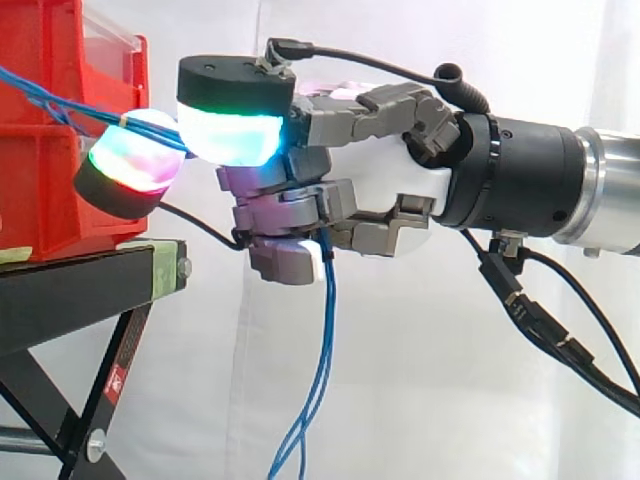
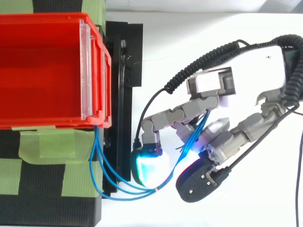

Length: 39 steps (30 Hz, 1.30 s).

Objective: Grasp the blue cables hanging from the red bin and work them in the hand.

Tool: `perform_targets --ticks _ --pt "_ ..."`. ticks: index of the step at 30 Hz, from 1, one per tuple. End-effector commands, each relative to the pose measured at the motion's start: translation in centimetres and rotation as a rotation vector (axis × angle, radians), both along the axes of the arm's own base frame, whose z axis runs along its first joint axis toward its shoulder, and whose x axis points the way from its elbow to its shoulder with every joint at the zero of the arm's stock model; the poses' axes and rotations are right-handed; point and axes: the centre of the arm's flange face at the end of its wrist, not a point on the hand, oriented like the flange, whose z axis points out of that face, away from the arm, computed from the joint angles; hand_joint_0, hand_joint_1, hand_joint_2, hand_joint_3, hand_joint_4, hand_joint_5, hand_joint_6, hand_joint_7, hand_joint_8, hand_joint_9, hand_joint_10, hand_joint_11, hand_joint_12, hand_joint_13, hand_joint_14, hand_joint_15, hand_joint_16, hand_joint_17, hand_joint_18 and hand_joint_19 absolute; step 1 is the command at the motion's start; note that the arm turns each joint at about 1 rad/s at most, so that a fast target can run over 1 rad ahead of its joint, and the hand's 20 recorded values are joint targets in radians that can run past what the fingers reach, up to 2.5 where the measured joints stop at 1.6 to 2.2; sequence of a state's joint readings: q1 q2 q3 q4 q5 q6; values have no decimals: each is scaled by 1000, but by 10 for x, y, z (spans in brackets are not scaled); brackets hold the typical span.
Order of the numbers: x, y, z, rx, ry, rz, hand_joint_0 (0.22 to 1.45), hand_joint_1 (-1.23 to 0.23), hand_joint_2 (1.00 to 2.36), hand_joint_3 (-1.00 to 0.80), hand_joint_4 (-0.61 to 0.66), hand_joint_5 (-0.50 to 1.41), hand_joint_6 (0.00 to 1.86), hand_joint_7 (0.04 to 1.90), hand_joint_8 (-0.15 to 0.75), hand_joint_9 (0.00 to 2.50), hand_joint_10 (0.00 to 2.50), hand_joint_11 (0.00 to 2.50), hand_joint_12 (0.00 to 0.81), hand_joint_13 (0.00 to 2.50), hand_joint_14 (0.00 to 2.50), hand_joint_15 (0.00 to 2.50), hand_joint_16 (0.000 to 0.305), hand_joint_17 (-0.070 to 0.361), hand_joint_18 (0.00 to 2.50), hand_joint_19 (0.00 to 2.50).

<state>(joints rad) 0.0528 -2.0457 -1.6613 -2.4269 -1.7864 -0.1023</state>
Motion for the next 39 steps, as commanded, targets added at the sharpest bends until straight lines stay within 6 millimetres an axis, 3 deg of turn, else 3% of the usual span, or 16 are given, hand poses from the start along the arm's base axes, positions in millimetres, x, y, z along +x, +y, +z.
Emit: perform_targets --ticks 1,4,6,11,16,27,31,35,39 --pt "0 1 0 17 5 3 1134 -591 1027 -128 266 285 1 1272 358 531 2500 1761 399 751 2500 1498 43 97 1120 1097" --pt "0 1 0 20 6 3 1117 -592 1026 -307 265 277 1 1270 357 527 2500 1774 397 760 2500 1486 42 95 1181 1203" --pt "0 1 0 22 6 3 1115 -593 1026 -317 260 275 1 1270 355 523 2500 1765 403 763 2500 1482 42 95 1185 1208" --pt "0 1 0 26 12 2 1162 -595 1025 65 258 279 2 1262 355 522 2500 1753 402 734 2500 1442 43 98 1014 912" --pt "-1 0 -2 40 30 -4 1149 -609 1012 309 250 278 2 1260 354 505 2500 1794 403 741 2500 1470 44 99 1042 959" --pt "-1 0 -3 46 33 -6 1096 -650 1005 281 259 233 3 1242 373 436 2500 1754 415 712 2500 1479 48 107 1084 1036" --pt "-1 0 -3 47 33 -6 1093 -659 1007 224 258 221 4 1235 366 426 2500 1737 423 712 2500 1460 47 106 1078 1070" --pt "-1 0 -3 47 33 -6 993 -645 1023 -136 253 205 3 1241 365 420 2500 1791 416 711 2500 1522 44 100 1200 1420" --pt "-1 0 -3 47 33 -4 923 -605 1022 -452 273 199 3 1241 368 419 2500 1772 419 713 2500 1517 45 101 1221 1433"
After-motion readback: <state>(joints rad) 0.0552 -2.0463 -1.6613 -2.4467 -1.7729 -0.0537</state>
